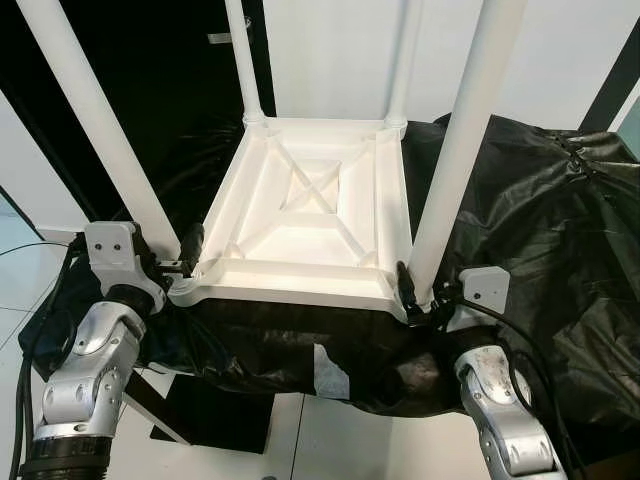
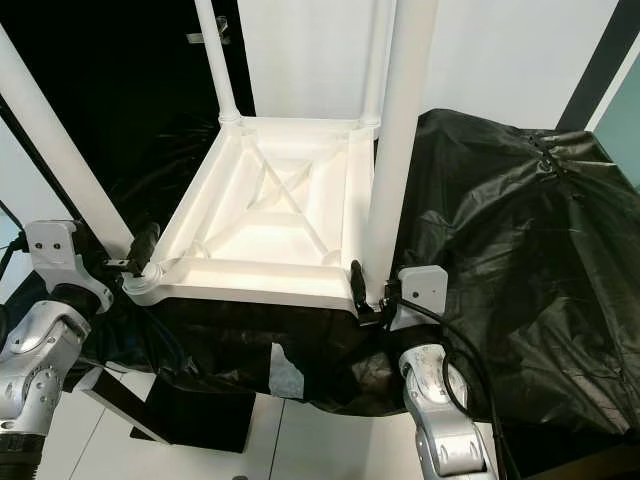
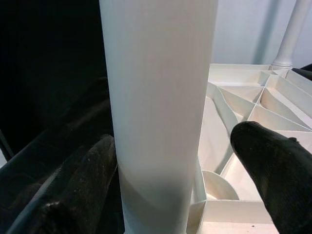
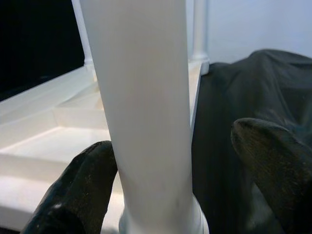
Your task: Building children table
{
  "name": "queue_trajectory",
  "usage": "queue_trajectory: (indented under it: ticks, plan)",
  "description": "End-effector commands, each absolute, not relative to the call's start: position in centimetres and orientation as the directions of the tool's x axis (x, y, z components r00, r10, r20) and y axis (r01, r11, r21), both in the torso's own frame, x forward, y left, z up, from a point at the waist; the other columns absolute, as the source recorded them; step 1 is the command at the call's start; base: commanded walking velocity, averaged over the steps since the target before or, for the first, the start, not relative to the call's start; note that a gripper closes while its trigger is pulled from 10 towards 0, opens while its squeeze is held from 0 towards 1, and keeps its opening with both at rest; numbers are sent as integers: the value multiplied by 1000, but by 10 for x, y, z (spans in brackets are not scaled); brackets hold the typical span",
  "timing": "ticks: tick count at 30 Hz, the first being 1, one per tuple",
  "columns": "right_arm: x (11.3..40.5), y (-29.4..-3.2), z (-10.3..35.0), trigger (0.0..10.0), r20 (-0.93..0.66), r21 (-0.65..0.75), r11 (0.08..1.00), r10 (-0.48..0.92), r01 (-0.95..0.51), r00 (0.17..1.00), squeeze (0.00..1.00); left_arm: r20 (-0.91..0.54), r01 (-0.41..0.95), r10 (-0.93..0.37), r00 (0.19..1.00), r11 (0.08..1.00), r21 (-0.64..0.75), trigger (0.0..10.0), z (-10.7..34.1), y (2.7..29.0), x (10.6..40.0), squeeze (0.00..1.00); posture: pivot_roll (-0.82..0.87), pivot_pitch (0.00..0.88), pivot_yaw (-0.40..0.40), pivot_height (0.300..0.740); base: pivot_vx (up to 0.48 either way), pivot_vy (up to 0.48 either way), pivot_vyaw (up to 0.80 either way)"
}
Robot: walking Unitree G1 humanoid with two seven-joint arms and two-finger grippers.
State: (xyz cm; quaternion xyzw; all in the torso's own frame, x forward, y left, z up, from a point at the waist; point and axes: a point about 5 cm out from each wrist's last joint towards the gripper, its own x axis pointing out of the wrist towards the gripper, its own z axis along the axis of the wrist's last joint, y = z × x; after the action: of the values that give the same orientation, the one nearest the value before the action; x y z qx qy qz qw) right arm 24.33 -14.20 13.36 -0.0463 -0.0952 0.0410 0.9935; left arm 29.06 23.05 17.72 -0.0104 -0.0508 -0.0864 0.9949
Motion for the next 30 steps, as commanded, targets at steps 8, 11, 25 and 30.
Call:
queue_trajectory:
  ticks: [8, 11, 25, 30]
  plan:
    - [242, -135, 134, 10000, 179, -62, 990, 139, -130, 974, 0, 86, 394, -396, 914, 918, 45, 10000, 177, 220, 291, 0, 5, 0, 26, 740, 0, 0, 0]
    - [242, -129, 131, 10000, 156, -40, 983, 182, -178, 971, 0, 84, 388, -392, 916, 920, 55, 10000, 176, 221, 291, 0, 8, 0, 25, 740, 0, 0, 0]
    - [237, -119, 128, 10000, 129, -51, 968, 252, -247, 959, 0, 97, 370, -377, 921, 926, 82, 10000, 181, 223, 300, 0, 4, 0, 29, 740, 0, 0, 0]
    - [233, -115, 126, 10000, 112, -58, 957, 289, -284, 951, 0, 96, 370, -377, 921, 925, 84, 10000, 181, 221, 302, 0, 1, 0, 32, 740, 0, 0, 0]
